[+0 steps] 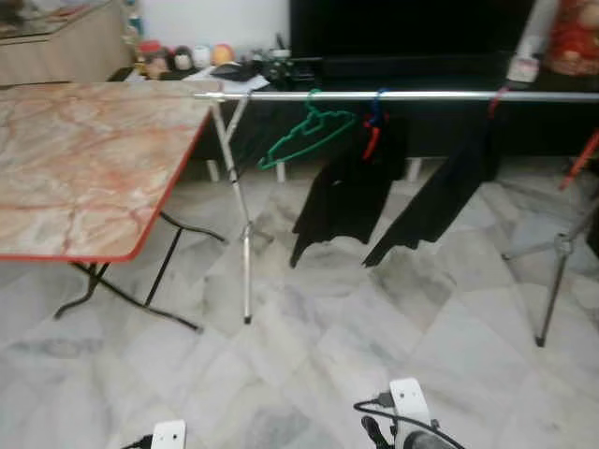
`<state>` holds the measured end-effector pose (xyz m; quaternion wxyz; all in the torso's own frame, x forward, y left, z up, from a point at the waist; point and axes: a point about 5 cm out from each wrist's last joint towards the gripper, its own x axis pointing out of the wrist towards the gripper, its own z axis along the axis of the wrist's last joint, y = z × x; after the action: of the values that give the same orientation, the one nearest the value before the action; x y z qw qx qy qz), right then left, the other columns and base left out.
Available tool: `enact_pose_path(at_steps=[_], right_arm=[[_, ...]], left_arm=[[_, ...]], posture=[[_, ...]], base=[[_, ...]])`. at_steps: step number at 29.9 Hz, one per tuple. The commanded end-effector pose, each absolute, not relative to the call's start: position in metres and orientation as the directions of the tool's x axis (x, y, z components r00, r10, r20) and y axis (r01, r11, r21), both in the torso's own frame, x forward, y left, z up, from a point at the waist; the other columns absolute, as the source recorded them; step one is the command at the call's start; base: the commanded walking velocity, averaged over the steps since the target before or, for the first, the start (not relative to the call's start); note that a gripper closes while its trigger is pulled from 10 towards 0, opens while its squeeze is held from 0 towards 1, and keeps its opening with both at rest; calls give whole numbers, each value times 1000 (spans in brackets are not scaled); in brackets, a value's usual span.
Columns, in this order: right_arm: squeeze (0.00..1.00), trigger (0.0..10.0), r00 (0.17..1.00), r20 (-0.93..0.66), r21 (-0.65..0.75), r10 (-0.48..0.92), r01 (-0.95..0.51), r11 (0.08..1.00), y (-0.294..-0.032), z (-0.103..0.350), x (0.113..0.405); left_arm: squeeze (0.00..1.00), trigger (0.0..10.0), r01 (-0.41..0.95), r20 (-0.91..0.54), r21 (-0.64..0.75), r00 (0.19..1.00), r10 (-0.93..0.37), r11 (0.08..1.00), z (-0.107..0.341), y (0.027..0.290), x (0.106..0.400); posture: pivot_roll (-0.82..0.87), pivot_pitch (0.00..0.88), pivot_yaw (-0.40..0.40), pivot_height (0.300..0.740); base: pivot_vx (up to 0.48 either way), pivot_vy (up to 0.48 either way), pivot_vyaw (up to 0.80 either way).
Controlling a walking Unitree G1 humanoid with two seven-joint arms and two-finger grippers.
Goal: Hang hanger
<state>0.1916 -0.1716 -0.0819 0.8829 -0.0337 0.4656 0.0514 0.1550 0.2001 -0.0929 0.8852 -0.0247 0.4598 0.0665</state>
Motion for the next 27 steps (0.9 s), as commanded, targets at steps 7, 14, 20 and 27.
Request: enact_pose_path(at_steps=[7,14,20,27], right_arm=[[0,10000,584,-809,-2,62,-109,994,-169,-81,193],[0,10000,574,-816,-6,63,-117,993,-170,-81,192],[0,10000,573,-817,-12,63,-127,992,-170,-81,192],[0,10000,573,-817,-12,64,-128,992,-170,-82,192]], left_arm=[[0,10000,-158,-820,17,563,105,987,-93,207,151],[0,10000,-159,-827,17,553,103,987,-94,206,149],[0,10000,-158,-829,16,550,101,987,-95,206,148],[0,10000,-157,-829,16,550,100,988,-95,206,148]], posture=[[-123,0,48,740],[-123,0,47,740],[-120,0,45,740],[-121,0,46,740]], base=[[281,0,0],[283,0,-274],[285,0,-244],[282,0,0]])
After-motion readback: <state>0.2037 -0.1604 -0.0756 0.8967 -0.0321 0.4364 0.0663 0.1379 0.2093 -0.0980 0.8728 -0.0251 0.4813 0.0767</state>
